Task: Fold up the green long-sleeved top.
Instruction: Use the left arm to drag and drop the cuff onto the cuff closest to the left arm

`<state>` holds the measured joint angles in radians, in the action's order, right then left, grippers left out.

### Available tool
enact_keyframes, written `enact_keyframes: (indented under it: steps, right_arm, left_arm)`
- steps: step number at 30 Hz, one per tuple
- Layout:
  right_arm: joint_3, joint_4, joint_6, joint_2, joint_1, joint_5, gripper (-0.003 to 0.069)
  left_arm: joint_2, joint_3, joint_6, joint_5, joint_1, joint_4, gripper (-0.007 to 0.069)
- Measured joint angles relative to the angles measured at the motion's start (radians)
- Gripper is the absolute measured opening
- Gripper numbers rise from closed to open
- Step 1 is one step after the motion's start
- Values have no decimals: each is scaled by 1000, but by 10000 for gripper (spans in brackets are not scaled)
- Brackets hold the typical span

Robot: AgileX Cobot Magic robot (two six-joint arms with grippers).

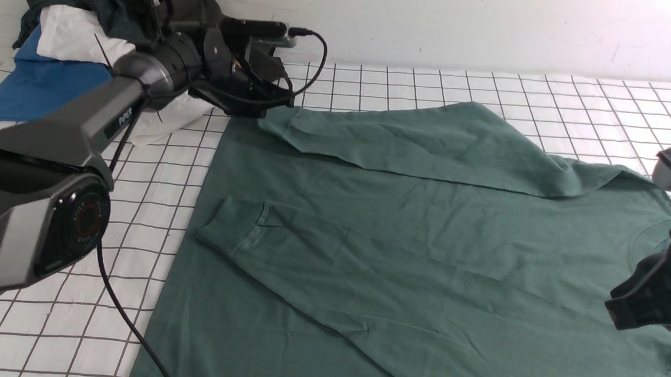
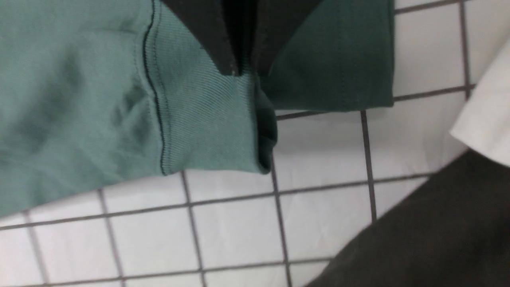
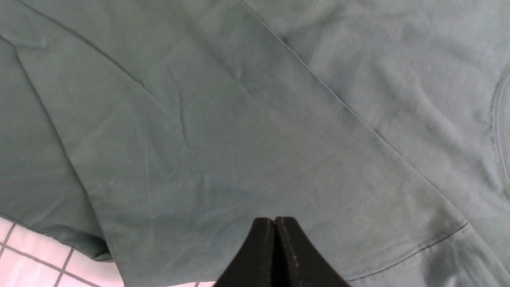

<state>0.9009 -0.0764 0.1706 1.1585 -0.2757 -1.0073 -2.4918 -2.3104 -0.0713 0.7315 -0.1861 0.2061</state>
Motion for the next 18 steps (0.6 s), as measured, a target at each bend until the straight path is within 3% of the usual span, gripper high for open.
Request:
enact_keyframes:
  steps: [9,18]
  right_arm:
    - [51,-34,6,0,0,-30,-14]
    - [81,-59,41,-66,-81,-147,-14]
  left_arm:
    - [201,-10,-96,445,1,4,3]
    - [456,307,-71,502,3,-49,3]
